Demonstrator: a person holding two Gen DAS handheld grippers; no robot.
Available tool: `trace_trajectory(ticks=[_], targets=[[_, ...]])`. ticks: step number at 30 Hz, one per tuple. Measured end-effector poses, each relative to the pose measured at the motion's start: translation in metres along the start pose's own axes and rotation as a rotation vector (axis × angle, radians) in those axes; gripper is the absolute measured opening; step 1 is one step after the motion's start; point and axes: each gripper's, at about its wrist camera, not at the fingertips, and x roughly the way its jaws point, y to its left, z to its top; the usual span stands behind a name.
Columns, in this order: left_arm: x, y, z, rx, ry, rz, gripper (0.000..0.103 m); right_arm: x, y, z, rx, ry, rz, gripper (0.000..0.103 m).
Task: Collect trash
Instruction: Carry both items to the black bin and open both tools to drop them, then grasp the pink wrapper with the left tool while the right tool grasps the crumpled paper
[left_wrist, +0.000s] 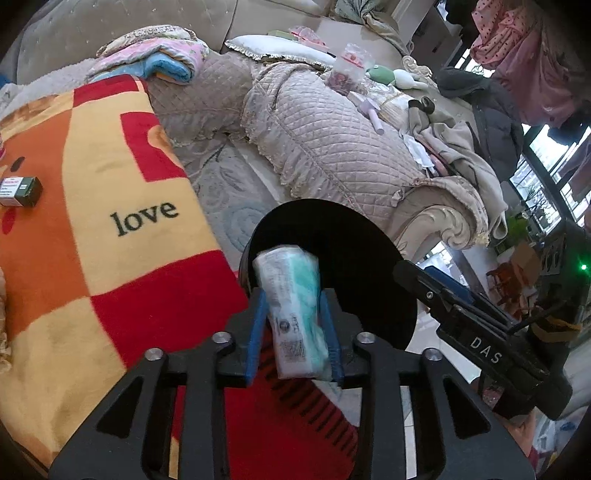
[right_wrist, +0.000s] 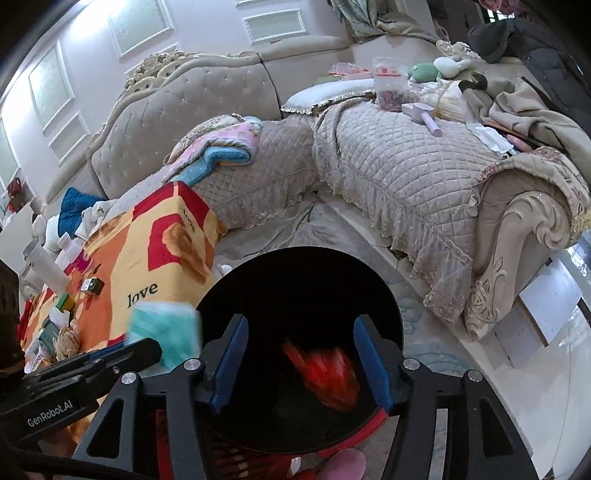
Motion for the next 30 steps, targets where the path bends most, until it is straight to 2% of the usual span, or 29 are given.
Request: trace_trajectory(ticks=[6, 12, 20, 30], targets=[[-0.012, 0.007, -0.006, -0.017, 0.003, 0.025, 0.036, 0.002, 0.009, -0.006, -0.006, 0.017, 0.016, 0.058], [-0.033, 0.019, -0.017, -0.024, -0.017, 0.122, 0.036, 0.001, 0.027, -0.012, -0.024, 0.027, 0.047, 0.065], [-0.063, 0.047, -0.033, -0.057, -0.045, 0.245, 0.036, 0.001, 0.069, -0.022, -0.091, 0.051, 0.093, 0.067], [-0.105, 0.09, -0.06, -0.136, -0.065, 0.336, 0.036, 0.002, 0.124, -0.039, -0.179, 0.09, 0.16, 0.072]])
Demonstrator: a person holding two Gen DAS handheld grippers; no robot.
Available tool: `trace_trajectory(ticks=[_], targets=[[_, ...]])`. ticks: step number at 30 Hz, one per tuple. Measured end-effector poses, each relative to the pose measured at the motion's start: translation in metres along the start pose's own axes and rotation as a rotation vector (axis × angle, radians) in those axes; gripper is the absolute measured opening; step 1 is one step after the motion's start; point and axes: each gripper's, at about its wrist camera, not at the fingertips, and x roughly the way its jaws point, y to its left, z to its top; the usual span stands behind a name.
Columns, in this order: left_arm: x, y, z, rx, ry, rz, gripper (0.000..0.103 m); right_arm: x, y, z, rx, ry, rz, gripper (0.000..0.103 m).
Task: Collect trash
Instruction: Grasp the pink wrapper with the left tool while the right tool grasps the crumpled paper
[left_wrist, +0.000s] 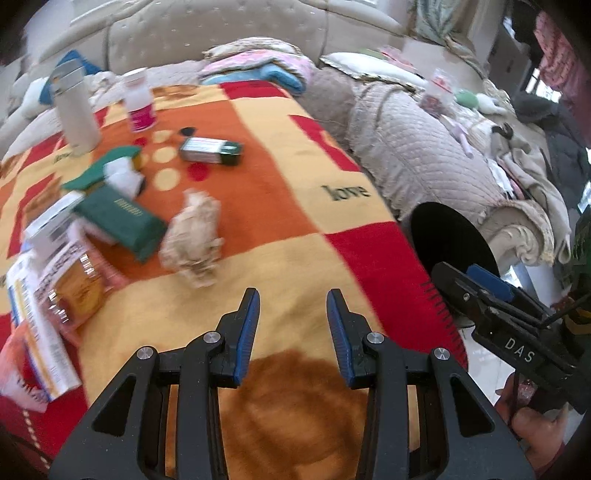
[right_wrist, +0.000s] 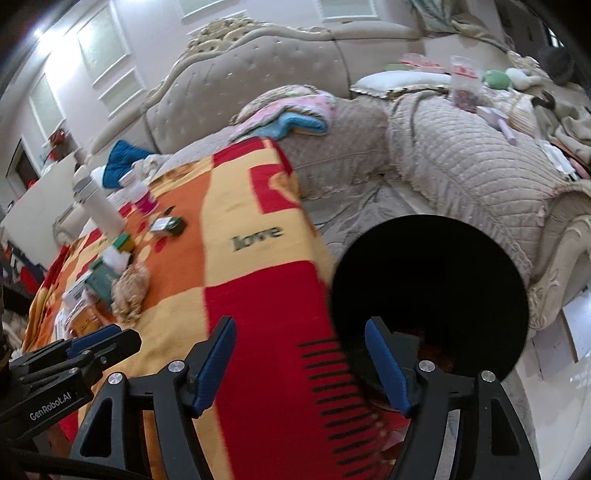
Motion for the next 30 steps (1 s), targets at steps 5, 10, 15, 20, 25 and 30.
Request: trace_trajectory(ticks=[5, 10, 15, 20, 25, 30], targets=[[-0.023, 0.028, -0.007, -0.043, -0.02, 0.015, 0.036, 0.008, 0.031, -0.003, -0.045, 0.03, 0.049, 0.073], [-0.048, 0.058, -0.015, -0.082, -0.032, 0.023, 0.048, 0.02, 0.064, -0.007, -0.094, 0.069, 0.098, 0.076], [-0.077, 0.094, -0.025, -0.136, -0.067, 0.029, 0.059, 0.036, 0.097, -0.008, -0.144, 0.107, 0.149, 0.077], [-0.099, 0.129, -0.034, -0.166, -0.071, 0.043, 0.059, 0.057, 0.13, -0.003, -0.197, 0.135, 0.181, 0.077], [-0.121, 0.171, -0.053, -0.193, -0.085, 0.025, 0.071, 0.077, 0.154, 0.004, -0.223, 0.161, 0.201, 0.078], [-0.121, 0.199, -0.074, -0.167, -0.088, 0.048, 0.076, 0.097, 0.173, 0.008, -0.245, 0.189, 0.202, 0.079]])
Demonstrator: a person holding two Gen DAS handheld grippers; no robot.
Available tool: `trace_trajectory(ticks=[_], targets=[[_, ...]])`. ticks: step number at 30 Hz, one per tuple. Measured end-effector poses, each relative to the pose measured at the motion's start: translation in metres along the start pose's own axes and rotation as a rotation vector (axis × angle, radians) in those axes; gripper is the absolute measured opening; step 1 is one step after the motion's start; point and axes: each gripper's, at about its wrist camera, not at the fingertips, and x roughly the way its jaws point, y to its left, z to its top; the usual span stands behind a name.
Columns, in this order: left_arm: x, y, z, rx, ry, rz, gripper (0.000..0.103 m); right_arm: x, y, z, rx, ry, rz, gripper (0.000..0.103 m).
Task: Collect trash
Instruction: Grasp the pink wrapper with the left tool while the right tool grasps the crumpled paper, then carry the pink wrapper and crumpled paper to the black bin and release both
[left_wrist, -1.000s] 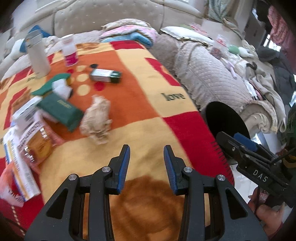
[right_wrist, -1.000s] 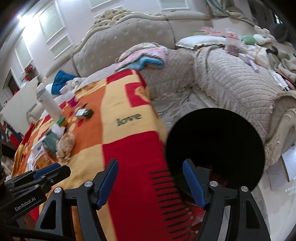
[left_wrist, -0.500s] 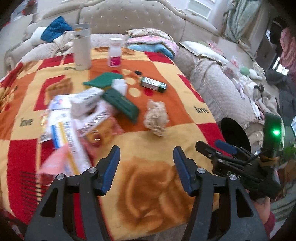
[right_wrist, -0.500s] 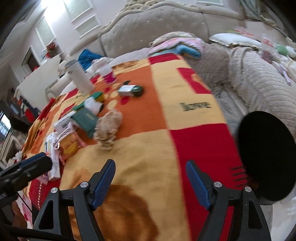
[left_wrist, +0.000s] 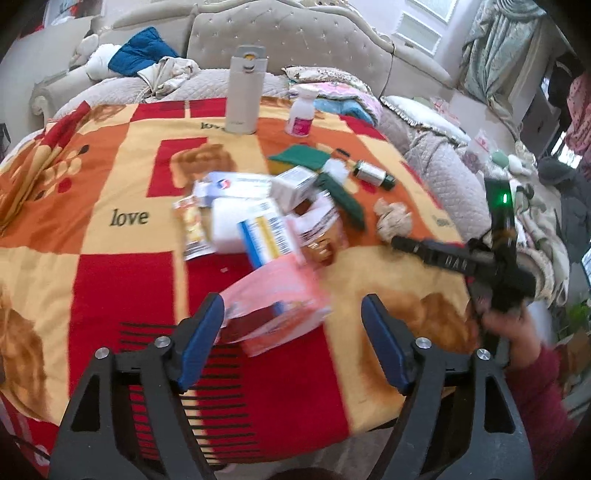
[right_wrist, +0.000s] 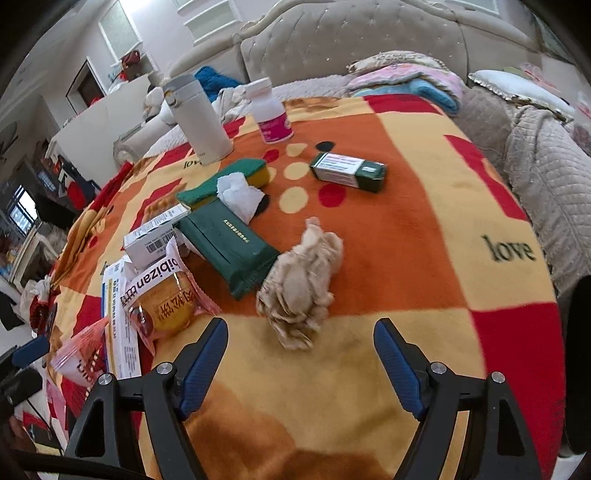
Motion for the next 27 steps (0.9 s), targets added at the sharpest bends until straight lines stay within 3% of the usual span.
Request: trace_trajectory(ticks=[15, 17, 18, 19, 21, 27], targets=[[0.057, 0.033, -0.003, -0.02, 0.046, -0.081, 0.075, 0.026, 0.006, 0.02, 0.024, -0.004, 0.015, 0.08], [0.06, 0.04, -0.002, -0.047, 0.061, -0.089, 0.057, 0.027, 0.006, 0.021, 0.024, -0.023, 0.023, 0.074], [0.061, 0.041, -0.002, -0.054, 0.073, -0.086, 0.04, 0.028, 0.007, 0.021, 0.02, -0.028, 0.024, 0.066], [0.061, 0.043, -0.001, -0.06, 0.08, -0.076, 0.033, 0.028, 0.007, 0.02, 0.016, -0.026, 0.022, 0.047], [0.056, 0.046, 0.001, -0.066, 0.07, -0.058, 0.018, 0.027, 0.007, 0.019, 0.009, -0.027, 0.027, 0.038], [0.036, 0.05, 0.005, -0.098, 0.031, -0.042, 0.011, 0.005, 0.009, 0.012, -0.02, -0.068, 0.042, 0.032]])
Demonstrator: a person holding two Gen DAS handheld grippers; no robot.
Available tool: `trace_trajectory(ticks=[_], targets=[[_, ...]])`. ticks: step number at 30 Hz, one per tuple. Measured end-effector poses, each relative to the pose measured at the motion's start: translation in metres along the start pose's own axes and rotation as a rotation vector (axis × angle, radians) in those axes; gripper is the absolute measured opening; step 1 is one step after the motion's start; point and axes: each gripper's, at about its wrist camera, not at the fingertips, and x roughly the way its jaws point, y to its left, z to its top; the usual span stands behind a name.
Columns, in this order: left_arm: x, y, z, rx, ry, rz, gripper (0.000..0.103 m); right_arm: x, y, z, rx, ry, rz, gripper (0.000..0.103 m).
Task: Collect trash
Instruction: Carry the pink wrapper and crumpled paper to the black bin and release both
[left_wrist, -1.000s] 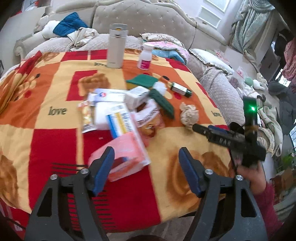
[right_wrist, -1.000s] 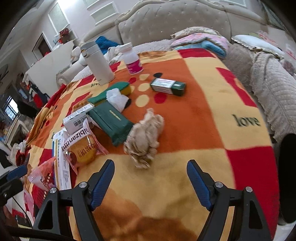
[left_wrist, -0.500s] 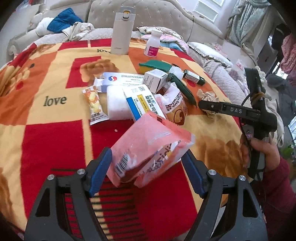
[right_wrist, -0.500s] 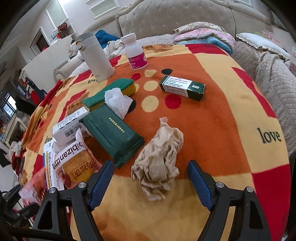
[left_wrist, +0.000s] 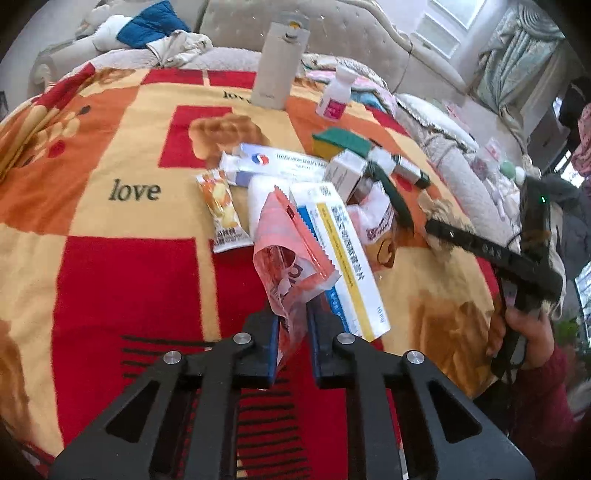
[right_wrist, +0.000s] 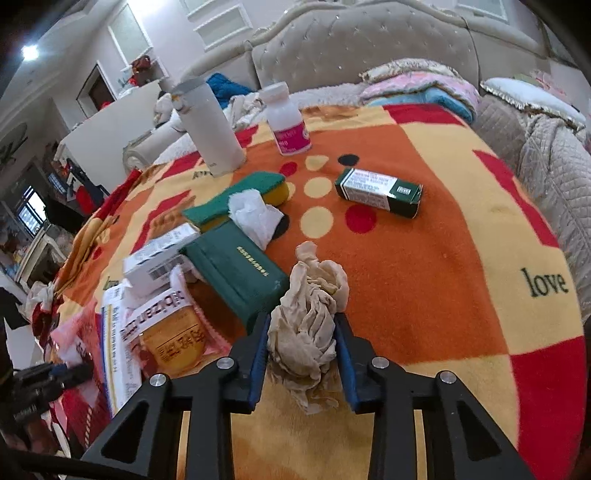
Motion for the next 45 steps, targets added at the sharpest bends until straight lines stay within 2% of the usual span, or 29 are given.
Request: trace_trajectory(ticks=[4, 11, 29, 45], targets=[[-0.016, -0.008, 0.005, 0.001, -0.033, -0.001, 0.011, -0.02, -0.002, -0.002, 0.008, -0.026, 0.015, 0.032], [-0.028, -0.047, 0.016, 0.063, -0.059, -0.032, 0.011, -0.044, -0.007, -0.01, 0.011, -0.045, 0.022, 0.032], [0.024, -0.149, 0.026, 0.175, -0.019, -0.042, 0.011, -0.091, -0.046, -0.031, 0.05, -0.088, -0.024, 0.032], [0.066, -0.25, 0.02, 0.317, 0.029, -0.103, 0.011, -0.143, -0.131, -0.059, 0.197, -0.131, -0.135, 0.032]])
